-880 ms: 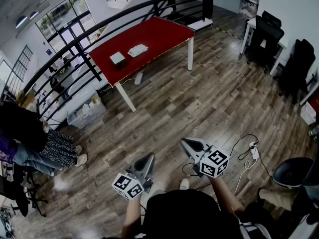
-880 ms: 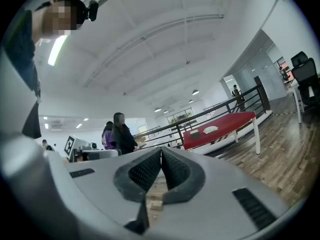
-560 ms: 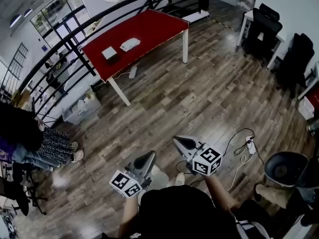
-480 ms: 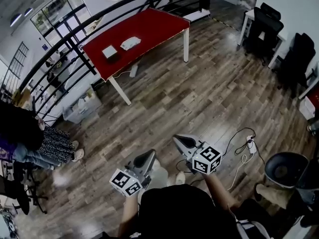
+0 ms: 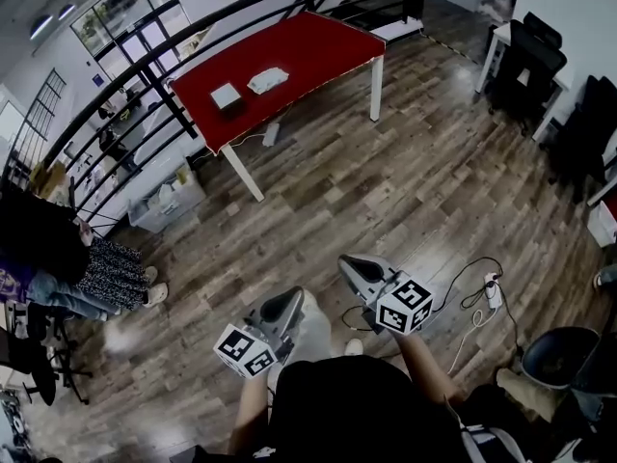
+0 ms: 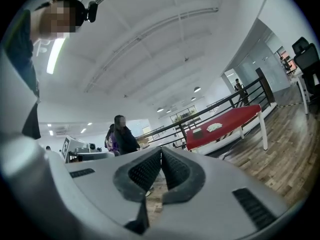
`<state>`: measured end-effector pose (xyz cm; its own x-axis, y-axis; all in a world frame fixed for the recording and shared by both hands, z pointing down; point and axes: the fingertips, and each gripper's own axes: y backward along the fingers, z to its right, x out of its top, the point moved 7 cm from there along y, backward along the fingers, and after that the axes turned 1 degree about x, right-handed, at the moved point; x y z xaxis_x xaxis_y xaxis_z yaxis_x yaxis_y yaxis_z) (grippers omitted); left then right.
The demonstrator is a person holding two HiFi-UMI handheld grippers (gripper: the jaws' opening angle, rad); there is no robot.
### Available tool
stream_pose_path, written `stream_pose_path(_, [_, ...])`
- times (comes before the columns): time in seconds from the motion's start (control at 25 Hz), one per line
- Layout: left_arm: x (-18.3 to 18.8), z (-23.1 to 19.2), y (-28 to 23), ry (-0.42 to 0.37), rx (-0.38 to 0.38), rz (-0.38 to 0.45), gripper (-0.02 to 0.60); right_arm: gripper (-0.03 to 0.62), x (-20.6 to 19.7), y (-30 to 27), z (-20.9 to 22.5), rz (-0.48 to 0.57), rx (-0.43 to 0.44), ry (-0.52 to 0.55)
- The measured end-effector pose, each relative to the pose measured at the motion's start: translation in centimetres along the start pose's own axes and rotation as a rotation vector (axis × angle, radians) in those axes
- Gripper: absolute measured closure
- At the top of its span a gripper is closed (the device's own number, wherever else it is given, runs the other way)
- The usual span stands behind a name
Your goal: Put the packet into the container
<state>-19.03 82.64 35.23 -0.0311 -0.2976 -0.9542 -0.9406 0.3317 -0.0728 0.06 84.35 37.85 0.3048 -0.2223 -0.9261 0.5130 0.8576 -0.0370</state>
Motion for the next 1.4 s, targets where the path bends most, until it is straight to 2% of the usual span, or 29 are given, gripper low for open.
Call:
stream_pose_path(0.32, [1.4,-6.9,-2.9,0.011,-0.009,-0.003,0.577,0.574,1.1,-7.4,2.8,-0.014,0.049,0.01])
stream_pose_path(0.48, [3.2,-11.5,-4.8,-0.037,-0.001,-0.013,0.577,0.572,2.5,-12.0,5.2,-0.004,0.032,0.013])
stream_pose_path(0.64, [5.0,-16.3,-6.3,-0.076,-0.043,-0.057,0.577,0.572,4.5,-16.7,6.9,0.001,0.024,0.024])
stream_pose_path(0.88, [6.7,-23.8,-7.3,-0.063,-0.074,-0.059,0.577,0.574,6.4,-24.0,9.4,0.004,-0.007,0.047])
stream_pose_path(1.16, [8.5,-31.1,-6.7,-0.069,-0.015,-0.012,0.577,0.574,6.6,-30.4,10.4,-0.009,0.003,0.078])
stream_pose_path(1.4, [9.1,-34.8,-6.0,-0.036,0.045,0.028,0.577,0.572,6.7,-33.3,10.7,-0.058,0.006,0.181])
